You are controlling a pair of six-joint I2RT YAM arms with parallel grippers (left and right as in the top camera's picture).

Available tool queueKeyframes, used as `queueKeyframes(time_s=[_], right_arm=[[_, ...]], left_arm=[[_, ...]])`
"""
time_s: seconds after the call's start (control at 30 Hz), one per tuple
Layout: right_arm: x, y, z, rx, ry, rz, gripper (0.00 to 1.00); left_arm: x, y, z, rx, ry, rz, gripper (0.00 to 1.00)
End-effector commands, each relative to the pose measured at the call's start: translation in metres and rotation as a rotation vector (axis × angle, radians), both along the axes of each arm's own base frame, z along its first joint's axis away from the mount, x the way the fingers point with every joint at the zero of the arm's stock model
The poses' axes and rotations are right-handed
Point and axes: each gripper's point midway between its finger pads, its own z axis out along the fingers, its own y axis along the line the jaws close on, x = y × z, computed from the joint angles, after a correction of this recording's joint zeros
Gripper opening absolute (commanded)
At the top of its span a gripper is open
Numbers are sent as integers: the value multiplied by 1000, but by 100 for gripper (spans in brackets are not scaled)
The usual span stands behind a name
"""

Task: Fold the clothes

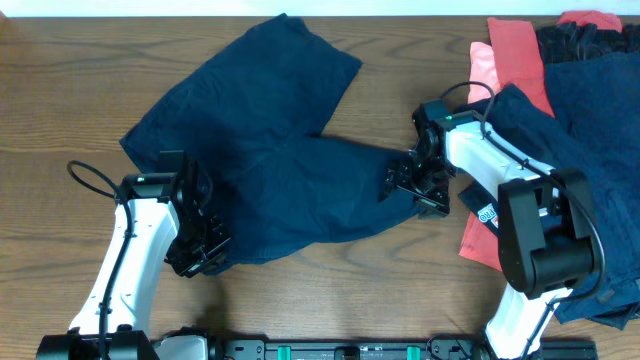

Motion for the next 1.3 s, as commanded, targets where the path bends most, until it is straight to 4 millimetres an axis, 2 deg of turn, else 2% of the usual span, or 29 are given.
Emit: queueKeyframes(time_s=[0.0,0.03,0.07,0.1,0.17,0.27,0.37,0.47,0.53,0.6,0.73,0.8,0.93,1.0,1.07,1.17,1.27], right_arm=[[2,-16,-25,-99,-1,-49,75],[5,-17,-26,-102,-15,-49,63],[7,-16,-26,-102,-24,-48,46],[8,-16,-26,-101,-29,-48,20],[8,-17,-26,-102,-27,-49,1],[8,-18,-23,-100,-31,-38,1],[14,-32,-5,-117,-61,-49,1],[29,-53,36,-113,-161,-75,1],[38,-68,73,-99,-259,-85,1],[38,-82,110,-94,-347,-96,1],[25,-98,165,-96,-486,-88,1],[15,-106,188,-107,-552,-99,1],[4,-119,228,-146,-702,-93,1],[4,-123,245,-175,-770,-81,1],[10,-124,258,-191,-836,-46,1],[25,-122,264,-197,-887,3,1],[47,-109,265,-171,-943,72,1]], left_arm=[[2,6,4,30,-12,-17,6],[2,6,4,31,-12,-17,6],[2,7,4,33,-12,-18,6],[2,7,4,33,-13,-18,5],[2,7,4,33,-12,-18,6],[2,7,4,30,-14,-27,6],[0,7,9,23,-18,-67,6],[1,5,23,17,-54,-131,6],[5,3,39,17,-107,-168,6],[9,-2,55,17,-169,-196,6],[10,-25,87,-33,-305,-271,6],[4,-42,99,-83,-366,-309,6],[-12,-61,115,-126,-440,-351,6],[-14,-64,121,-122,-485,-365,6],[-9,-54,125,-66,-533,-316,6],[4,-37,130,35,-592,-205,6],[23,-23,136,118,-654,-81,6]])
